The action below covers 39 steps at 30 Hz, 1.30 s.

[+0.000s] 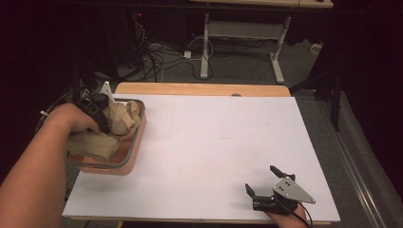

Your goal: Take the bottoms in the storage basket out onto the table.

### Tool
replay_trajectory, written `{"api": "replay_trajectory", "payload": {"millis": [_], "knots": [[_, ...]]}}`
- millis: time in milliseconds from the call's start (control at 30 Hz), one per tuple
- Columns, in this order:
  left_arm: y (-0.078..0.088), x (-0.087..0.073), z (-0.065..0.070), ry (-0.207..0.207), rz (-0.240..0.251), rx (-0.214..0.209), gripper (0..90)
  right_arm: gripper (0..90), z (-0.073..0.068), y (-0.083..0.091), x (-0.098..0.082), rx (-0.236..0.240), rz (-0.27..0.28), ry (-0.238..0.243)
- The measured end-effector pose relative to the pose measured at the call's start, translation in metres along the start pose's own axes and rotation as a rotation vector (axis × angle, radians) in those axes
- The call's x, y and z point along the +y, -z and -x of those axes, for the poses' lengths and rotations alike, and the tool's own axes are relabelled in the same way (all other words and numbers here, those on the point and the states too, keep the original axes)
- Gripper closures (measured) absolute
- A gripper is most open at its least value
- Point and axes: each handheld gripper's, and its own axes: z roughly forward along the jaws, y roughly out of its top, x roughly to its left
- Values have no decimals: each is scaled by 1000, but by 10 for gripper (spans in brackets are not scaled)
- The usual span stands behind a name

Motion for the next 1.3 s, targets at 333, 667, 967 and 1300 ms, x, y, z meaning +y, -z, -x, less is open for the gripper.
{"api": "replay_trajectory", "payload": {"millis": [333,667,967,1300], "knots": [[15,2,9,-6,6,-8,614,4,0,1,1,1,1,4],[33,7,24,-31,22,-1,613,4,-1,1,1,1,2,2],[41,14,36,-47,22,16,613,4,-1,1,1,1,4,3],[52,19,48,-69,25,33,614,4,-1,0,1,3,0,7]]}}
